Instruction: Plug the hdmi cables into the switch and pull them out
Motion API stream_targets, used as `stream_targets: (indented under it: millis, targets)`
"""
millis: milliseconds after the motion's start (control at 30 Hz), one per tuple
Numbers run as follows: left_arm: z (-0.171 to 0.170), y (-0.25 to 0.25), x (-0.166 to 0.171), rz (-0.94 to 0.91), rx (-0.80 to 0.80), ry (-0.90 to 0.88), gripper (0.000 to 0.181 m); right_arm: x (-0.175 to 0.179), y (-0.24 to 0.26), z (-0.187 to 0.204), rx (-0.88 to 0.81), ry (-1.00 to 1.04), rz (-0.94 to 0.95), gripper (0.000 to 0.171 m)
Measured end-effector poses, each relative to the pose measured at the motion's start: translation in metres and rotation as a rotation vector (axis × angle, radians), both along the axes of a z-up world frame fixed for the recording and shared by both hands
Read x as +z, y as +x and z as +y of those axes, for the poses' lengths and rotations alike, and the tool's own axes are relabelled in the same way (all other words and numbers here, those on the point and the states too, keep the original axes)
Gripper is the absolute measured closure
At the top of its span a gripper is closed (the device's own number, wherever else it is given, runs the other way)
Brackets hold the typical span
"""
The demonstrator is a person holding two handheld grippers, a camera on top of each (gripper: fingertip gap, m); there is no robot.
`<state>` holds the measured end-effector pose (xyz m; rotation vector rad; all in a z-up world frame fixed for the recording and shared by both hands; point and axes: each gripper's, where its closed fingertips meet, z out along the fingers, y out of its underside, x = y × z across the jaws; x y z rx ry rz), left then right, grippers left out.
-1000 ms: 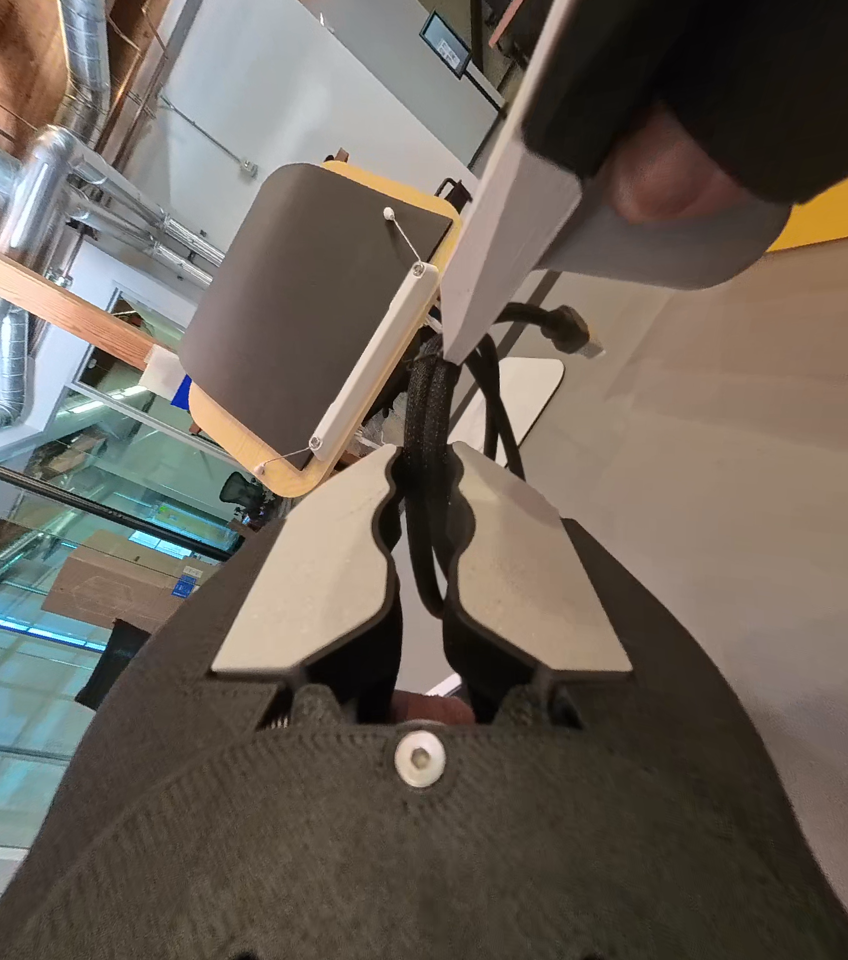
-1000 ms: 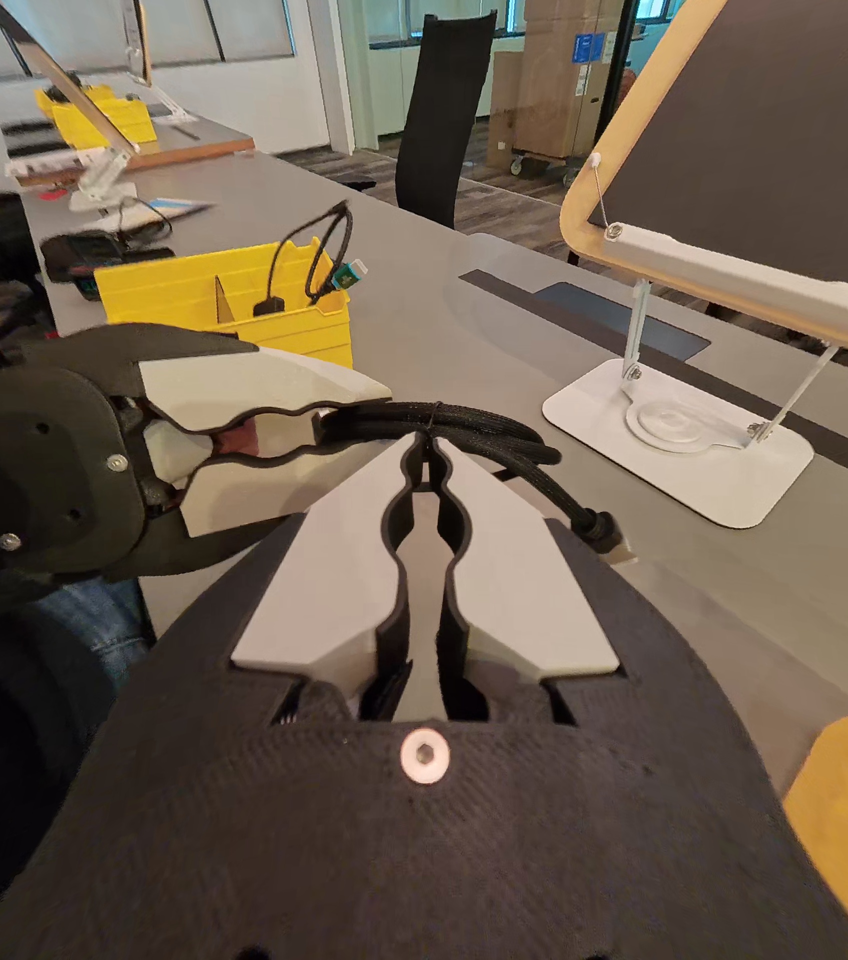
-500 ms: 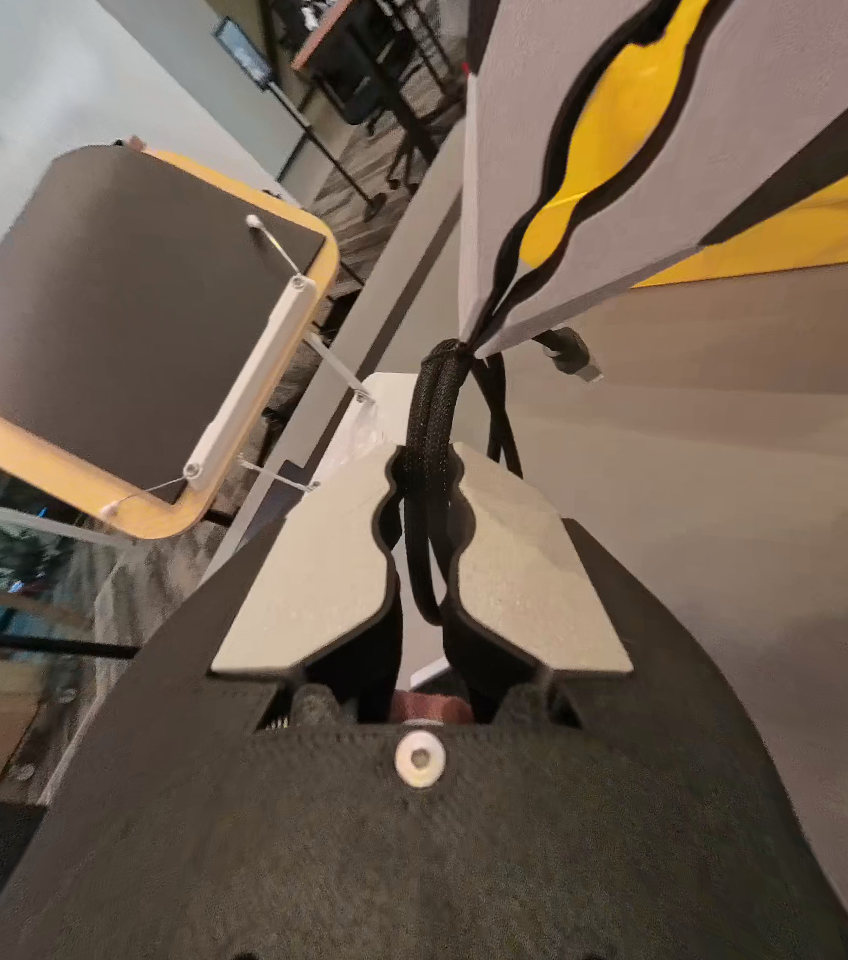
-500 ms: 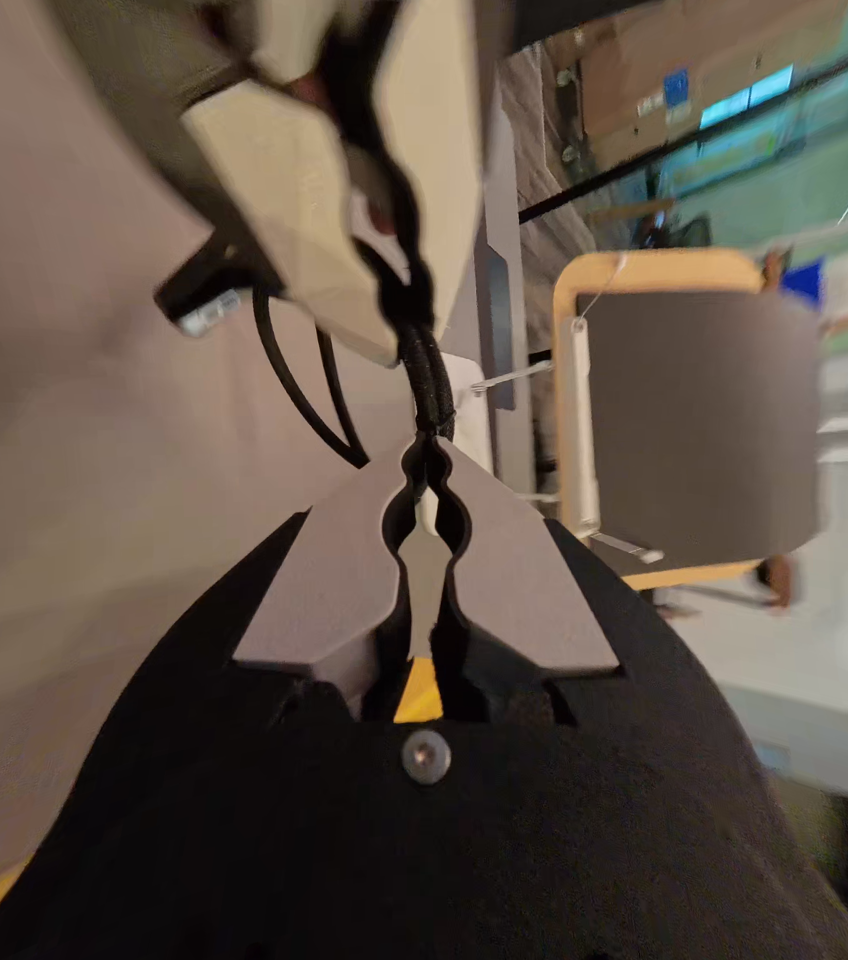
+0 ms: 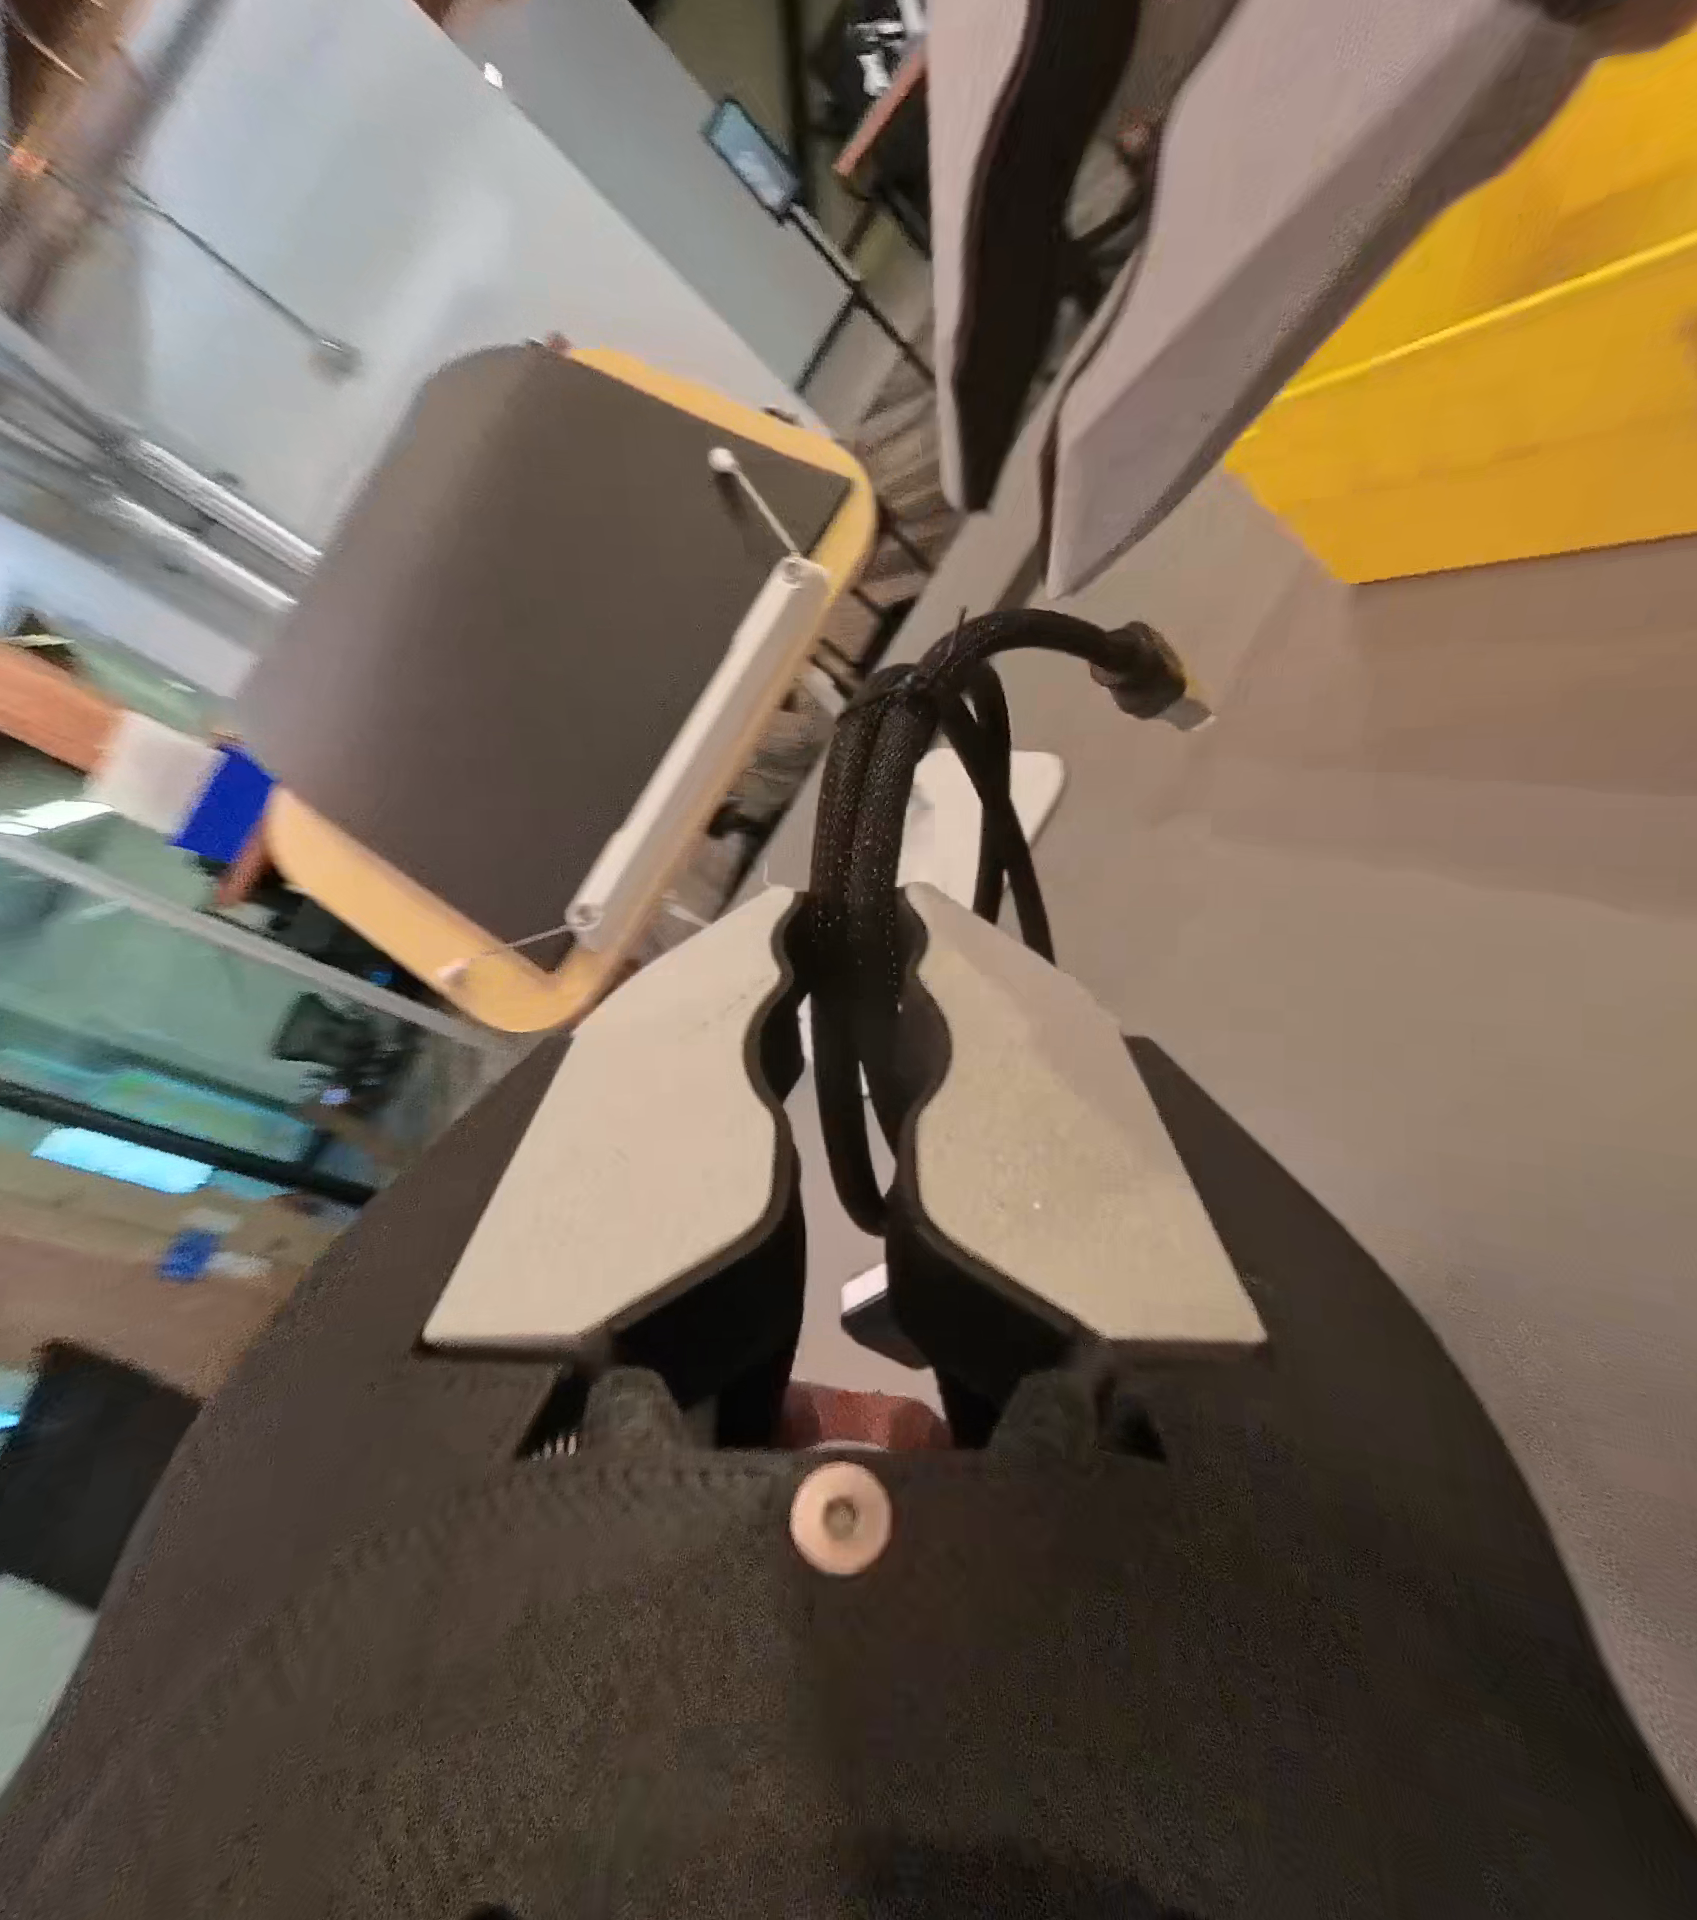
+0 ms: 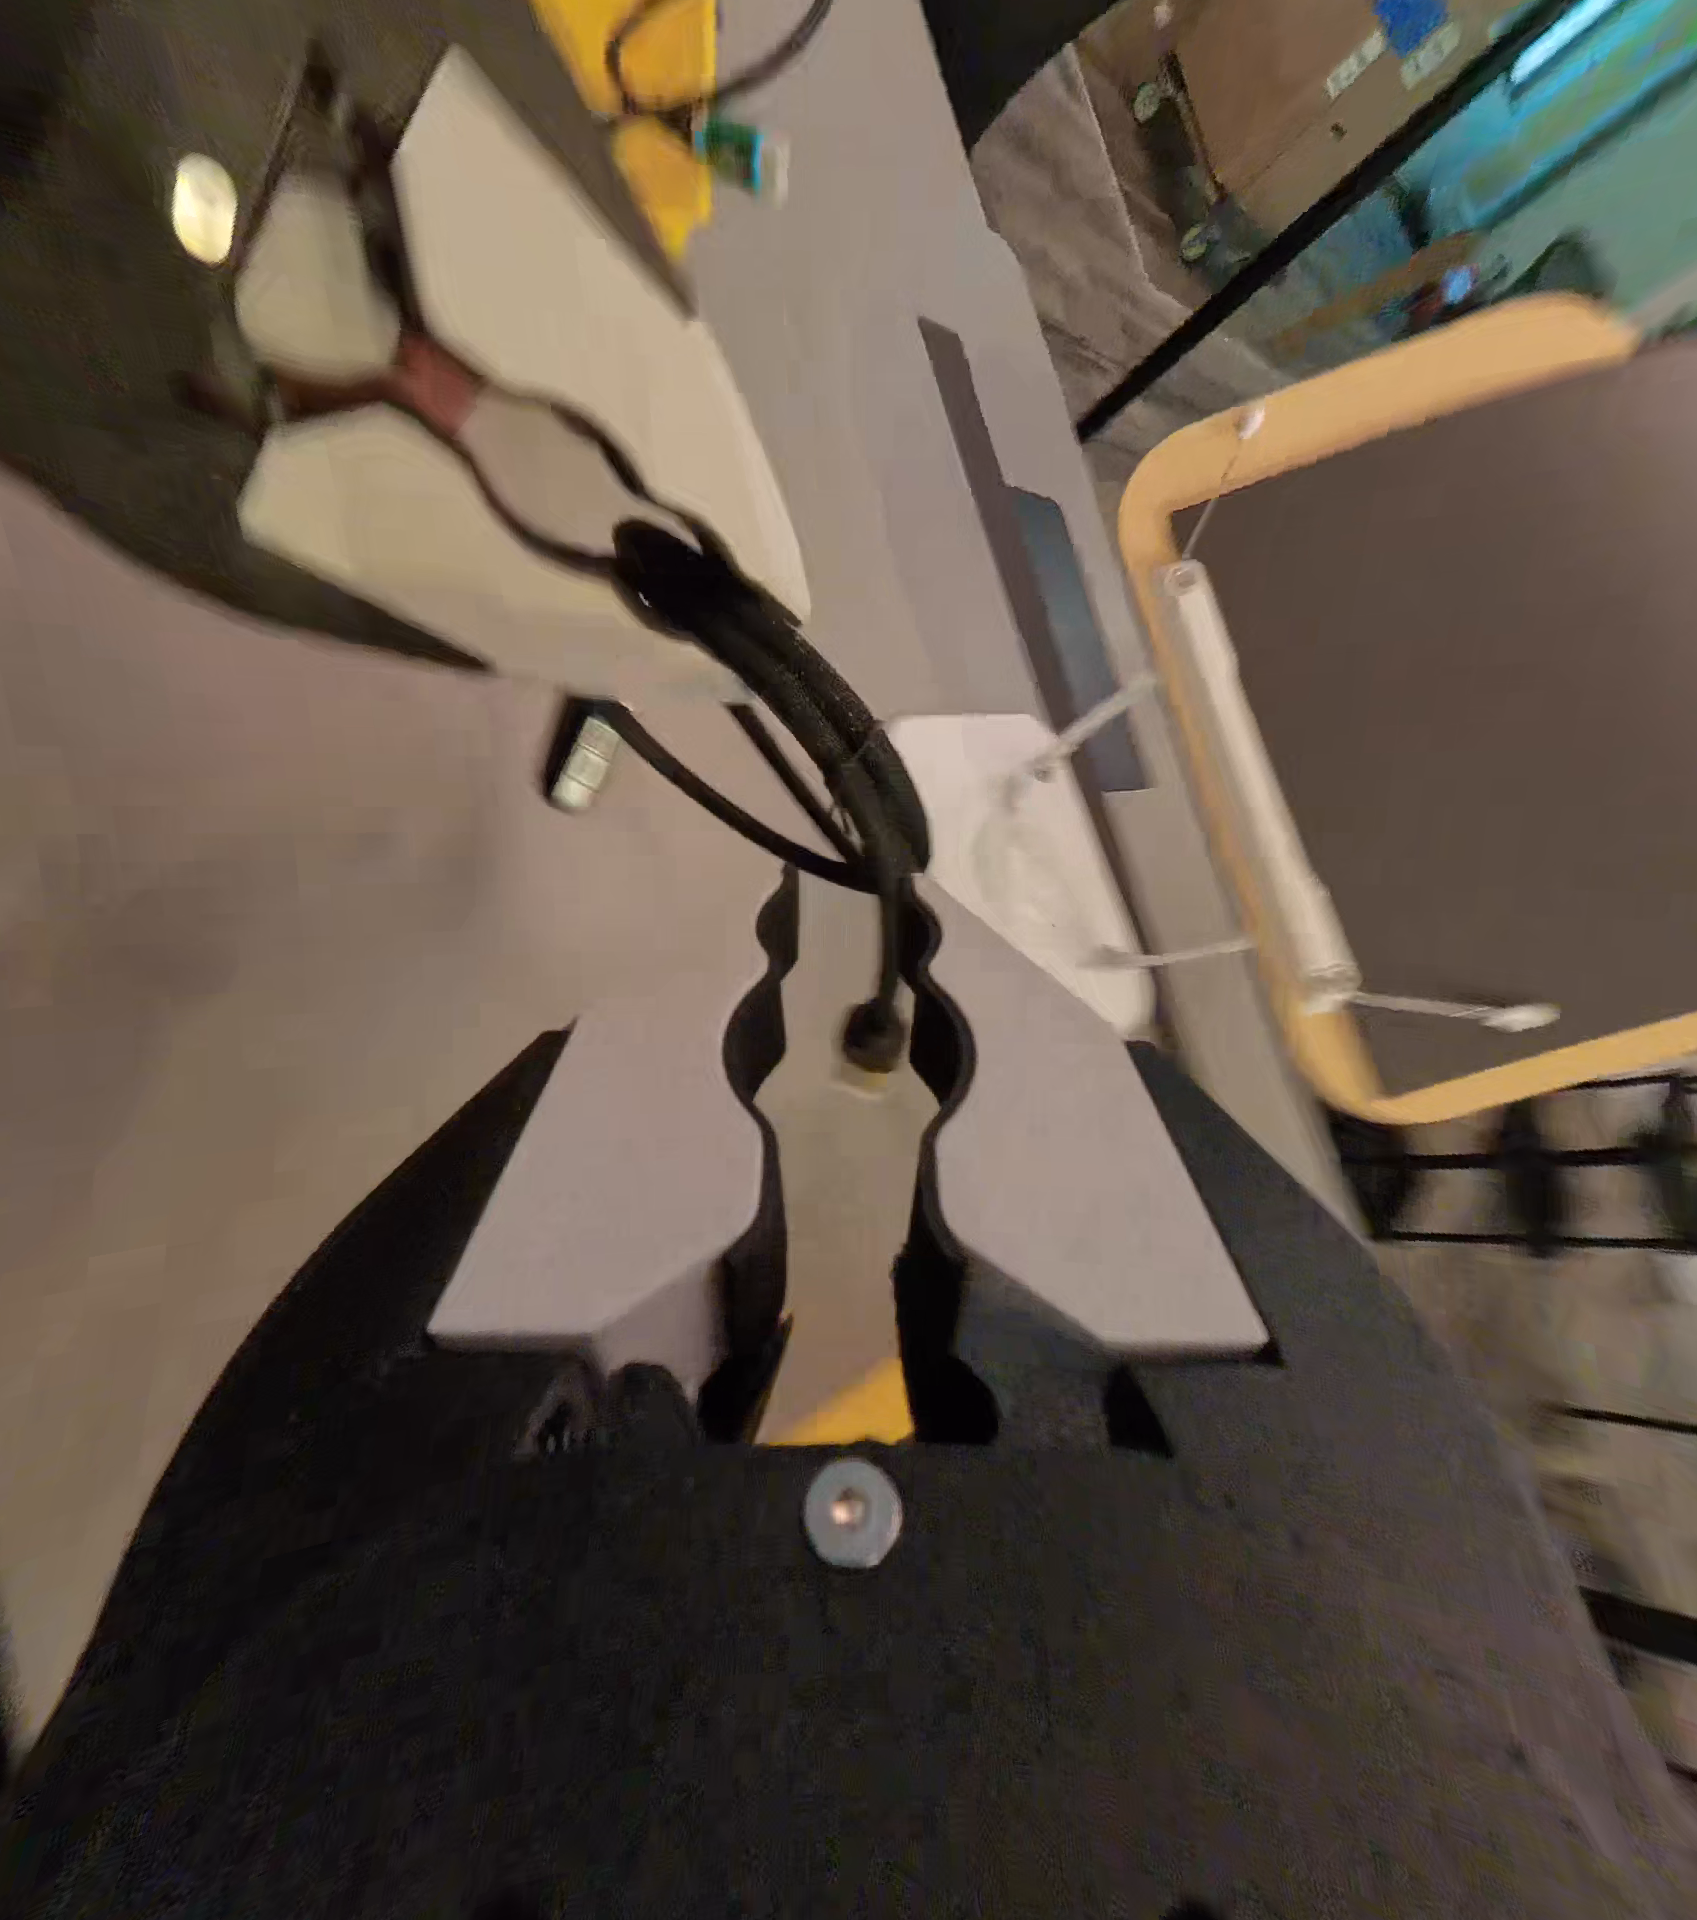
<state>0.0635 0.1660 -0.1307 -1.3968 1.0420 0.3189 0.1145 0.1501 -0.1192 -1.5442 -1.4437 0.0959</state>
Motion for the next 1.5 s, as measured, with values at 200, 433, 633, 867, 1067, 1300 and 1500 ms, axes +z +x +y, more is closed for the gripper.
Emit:
stream_targets:
  millis: [200, 433, 633, 867, 1067, 1300, 1500]
  targets:
    - [-0.003, 0.004, 0.008, 0.061, 0.064, 0.122, 0.169, 0.001, -0.012, 0.002, -0.049, -0.367, 0.505, 0.157]
    - [-0.005, 0.008, 0.009, 0.105, 0.101, 0.186, 0.169, 0.007, -0.013, 0.004, -0.063, -0.425, 0.662, 0.168]
    - [-0.003, 0.008, 0.004, 0.115, 0.114, 0.165, 0.169, -0.003, -0.013, 0.005, -0.107, -0.327, 0.590, 0.164]
    - [-0.004, 0.009, 0.001, 0.114, 0.110, 0.141, 0.169, -0.008, -0.016, 0.007, -0.139, -0.151, 0.433, 0.171]
    - [-0.007, 0.012, 0.001, 0.065, -0.022, 0.001, 0.169, -0.007, -0.013, 0.006, -0.099, 0.167, 0.086, 0.171]
    - [-0.015, 0.009, 0.010, 0.140, -0.305, -0.283, 0.169, 0.002, -0.016, -0.005, 0.154, 0.449, -0.338, 0.171]
    - [-0.029, 0.003, 0.005, 0.376, -0.522, -0.532, 0.168, -0.005, -0.021, -0.024, 0.404, 0.684, -0.695, 0.171]
